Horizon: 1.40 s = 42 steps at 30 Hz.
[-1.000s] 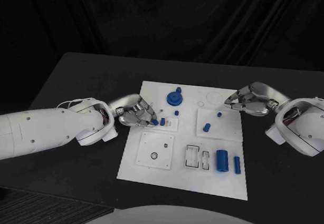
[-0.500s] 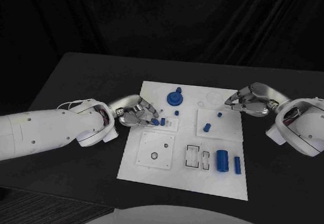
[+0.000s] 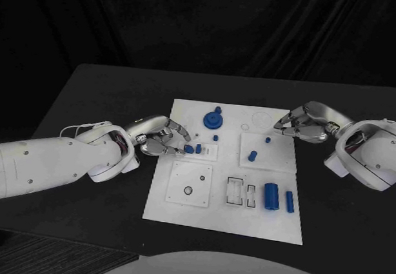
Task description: Assemble the parts on the task board
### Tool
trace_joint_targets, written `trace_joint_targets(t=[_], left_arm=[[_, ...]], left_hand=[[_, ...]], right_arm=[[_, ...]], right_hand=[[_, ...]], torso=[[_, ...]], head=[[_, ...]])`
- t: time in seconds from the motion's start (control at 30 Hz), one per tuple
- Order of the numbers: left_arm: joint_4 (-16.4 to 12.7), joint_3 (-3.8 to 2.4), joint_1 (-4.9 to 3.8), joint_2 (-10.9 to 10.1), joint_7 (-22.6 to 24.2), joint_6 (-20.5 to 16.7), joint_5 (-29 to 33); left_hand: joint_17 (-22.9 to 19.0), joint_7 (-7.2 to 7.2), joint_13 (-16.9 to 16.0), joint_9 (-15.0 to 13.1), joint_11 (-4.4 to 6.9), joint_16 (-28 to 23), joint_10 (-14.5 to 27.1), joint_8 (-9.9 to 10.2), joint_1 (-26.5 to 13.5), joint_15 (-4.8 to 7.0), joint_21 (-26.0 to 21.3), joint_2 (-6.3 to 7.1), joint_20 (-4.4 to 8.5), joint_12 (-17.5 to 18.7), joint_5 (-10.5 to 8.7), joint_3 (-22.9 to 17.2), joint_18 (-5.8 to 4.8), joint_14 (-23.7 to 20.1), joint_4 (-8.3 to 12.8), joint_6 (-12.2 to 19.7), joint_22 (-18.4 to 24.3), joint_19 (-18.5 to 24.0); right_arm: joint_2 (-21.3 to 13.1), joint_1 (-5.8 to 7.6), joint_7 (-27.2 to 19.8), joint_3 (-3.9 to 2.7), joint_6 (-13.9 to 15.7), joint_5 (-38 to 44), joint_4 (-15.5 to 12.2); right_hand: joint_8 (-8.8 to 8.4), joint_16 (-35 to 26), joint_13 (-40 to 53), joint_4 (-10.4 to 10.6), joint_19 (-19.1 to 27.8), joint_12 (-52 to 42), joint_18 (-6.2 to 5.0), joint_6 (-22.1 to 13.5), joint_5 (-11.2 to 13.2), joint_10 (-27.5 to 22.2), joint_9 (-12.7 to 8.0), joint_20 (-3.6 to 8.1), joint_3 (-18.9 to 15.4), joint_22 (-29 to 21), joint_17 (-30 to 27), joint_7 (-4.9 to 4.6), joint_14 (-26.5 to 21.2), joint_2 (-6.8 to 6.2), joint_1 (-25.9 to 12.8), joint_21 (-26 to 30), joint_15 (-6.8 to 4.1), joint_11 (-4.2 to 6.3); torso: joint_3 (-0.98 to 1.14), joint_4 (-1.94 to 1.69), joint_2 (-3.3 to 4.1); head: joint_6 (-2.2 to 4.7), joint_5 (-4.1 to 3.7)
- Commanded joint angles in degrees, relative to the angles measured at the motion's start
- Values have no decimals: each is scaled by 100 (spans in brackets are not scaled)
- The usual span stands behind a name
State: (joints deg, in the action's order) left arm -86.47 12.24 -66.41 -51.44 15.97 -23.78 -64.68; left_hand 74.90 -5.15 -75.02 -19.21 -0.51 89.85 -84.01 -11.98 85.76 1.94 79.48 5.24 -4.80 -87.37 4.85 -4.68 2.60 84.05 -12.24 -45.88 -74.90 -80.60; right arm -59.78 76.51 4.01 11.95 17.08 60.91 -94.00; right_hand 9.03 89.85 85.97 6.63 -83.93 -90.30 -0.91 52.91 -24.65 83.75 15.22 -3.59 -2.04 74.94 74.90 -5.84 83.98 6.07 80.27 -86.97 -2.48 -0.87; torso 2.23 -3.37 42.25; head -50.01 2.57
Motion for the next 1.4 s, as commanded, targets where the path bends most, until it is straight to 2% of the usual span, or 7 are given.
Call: trace_joint_targets(t=[0.03,0.27,0.4,0.63,0.83,0.93,1.4], left_arm=[[-194,-5,-89,-113,236,-735,-969],[-542,-8,-470,-273,41,-743,-1872],[-649,-8,-671,-272,-187,-393,-2444],[-638,-8,-809,-176,-448,362,-2873],[-579,-6,-829,-80,-750,1007,-3041],[-588,-5,-824,-45,-919,1211,-3247],[-651,-4,-767,58,-1231,1331,-3932]], left_hand=[[1510,-69,-1303,-103,-61,15,-360,-276,-48,-66,63,-2,-20,-33,152,35,1,595,-101,-27,-1159,-74],[1510,-15,-1365,-691,-25,15,-439,-1508,-224,-50,146,-74,-15,-109,208,125,-13,595,-387,-59,-1185,-152],[1510,-7,-1390,-776,-28,15,-469,-1669,-344,-43,160,-106,-15,-138,192,140,-18,595,-427,36,-1190,-166],[1510,-5,-1406,-638,-15,15,-486,-1493,9,-26,181,-36,1,-154,370,-81,-24,595,-290,273,-1199,-188],[1510,-119,-1369,-7,-101,15,-442,-553,107,-96,145,169,-56,-109,436,-291,-19,595,-297,409,-1190,-163],[1510,-145,-1377,87,-124,15,-452,-446,113,-109,150,174,-72,-118,505,-337,-22,595,-275,284,-1192,-168],[1510,96,-1478,-308,47,15,-575,-976,-209,14,196,105,27,-239,357,-349,-28,595,-227,-998,-1208,-220]], right_arm=[[-3,-15,100,-4,-39,6,-8],[-7,-14,128,-4,-40,6,-15],[-3,-14,126,-4,-35,6,-22],[19,-14,96,-4,-5,6,-35],[13,-14,70,-4,7,6,-39],[16,-15,57,-4,8,6,-36],[32,-16,40,-4,2,6,-12]], right_hand=[[-34,15,403,-8,-422,30,3,45,-36,625,-6,23,42,1390,1510,8,602,15,50,-2,-51,34],[-35,15,403,-39,-424,30,4,53,-86,625,-6,21,98,1391,1510,6,602,8,51,-5,-49,31],[-36,15,403,-45,-423,30,3,53,-97,625,-6,21,109,1390,1510,5,602,4,49,-3,-48,31],[-37,15,403,-50,-425,30,4,53,-108,625,-6,21,119,1392,1510,3,602,0,45,-7,-48,30],[-41,15,403,-49,-427,30,5,47,-109,625,-8,20,124,1393,1510,-1,602,-10,30,-10,-48,28],[-41,15,403,-49,-427,30,5,47,-109,625,-8,20,124,1393,1510,-1,602,-10,30,-10,-48,28],[-46,15,403,-47,-426,30,4,44,-124,625,-10,19,151,1392,1510,-3,602,-2,10,-8,-45,25]], torso=[[4,-4,-1],[3,2,-2],[7,9,-8],[9,5,-2],[10,3,0],[10,9,0],[-11,0,-3]], head=[[1,-24],[1,-34],[1,-19],[1,-39],[1,-33],[1,-26],[1,-13]])
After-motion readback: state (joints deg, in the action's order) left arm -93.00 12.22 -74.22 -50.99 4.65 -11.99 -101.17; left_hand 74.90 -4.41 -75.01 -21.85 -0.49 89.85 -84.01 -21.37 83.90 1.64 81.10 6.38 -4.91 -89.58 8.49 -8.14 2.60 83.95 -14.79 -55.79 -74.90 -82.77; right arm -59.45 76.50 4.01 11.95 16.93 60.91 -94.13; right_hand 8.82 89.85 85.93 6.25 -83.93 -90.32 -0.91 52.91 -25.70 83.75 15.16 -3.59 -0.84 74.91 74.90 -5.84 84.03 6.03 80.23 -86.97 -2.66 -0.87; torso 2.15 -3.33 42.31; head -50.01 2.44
